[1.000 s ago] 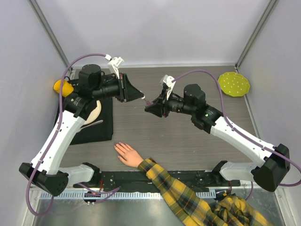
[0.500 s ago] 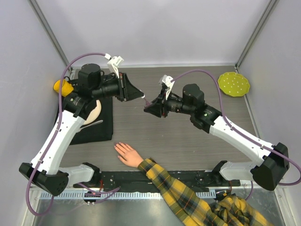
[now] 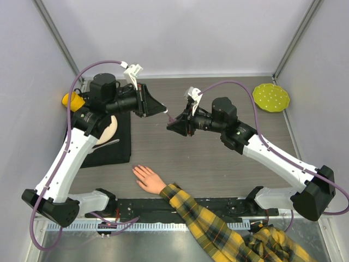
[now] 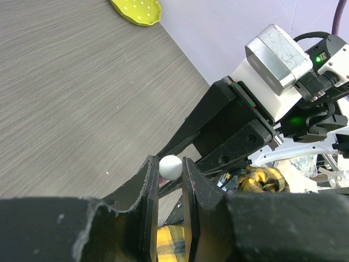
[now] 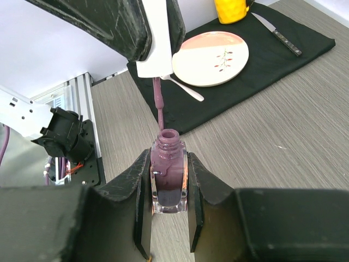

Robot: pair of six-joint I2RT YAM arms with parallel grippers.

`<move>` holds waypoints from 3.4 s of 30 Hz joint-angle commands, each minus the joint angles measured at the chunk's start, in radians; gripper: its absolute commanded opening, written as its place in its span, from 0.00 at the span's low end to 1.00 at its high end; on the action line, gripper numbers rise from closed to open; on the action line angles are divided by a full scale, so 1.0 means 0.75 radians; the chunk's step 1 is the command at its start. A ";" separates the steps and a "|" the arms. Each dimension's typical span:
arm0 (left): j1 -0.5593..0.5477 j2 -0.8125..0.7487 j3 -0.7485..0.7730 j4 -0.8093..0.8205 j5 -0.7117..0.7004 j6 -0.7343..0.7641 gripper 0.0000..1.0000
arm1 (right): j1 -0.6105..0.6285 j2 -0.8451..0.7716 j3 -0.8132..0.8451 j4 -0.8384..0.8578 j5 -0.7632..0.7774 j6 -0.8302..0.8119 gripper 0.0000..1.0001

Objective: Paint the nails

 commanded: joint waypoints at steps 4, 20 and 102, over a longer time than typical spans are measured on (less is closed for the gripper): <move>0.002 0.002 0.039 0.014 0.004 0.010 0.00 | 0.010 -0.032 0.053 0.086 -0.020 0.009 0.01; 0.002 -0.002 0.029 -0.008 -0.008 0.016 0.00 | 0.012 -0.043 0.049 0.109 -0.024 0.018 0.01; -0.176 -0.004 0.011 -0.109 0.054 0.325 0.12 | 0.018 -0.147 0.010 0.469 -0.102 0.167 0.01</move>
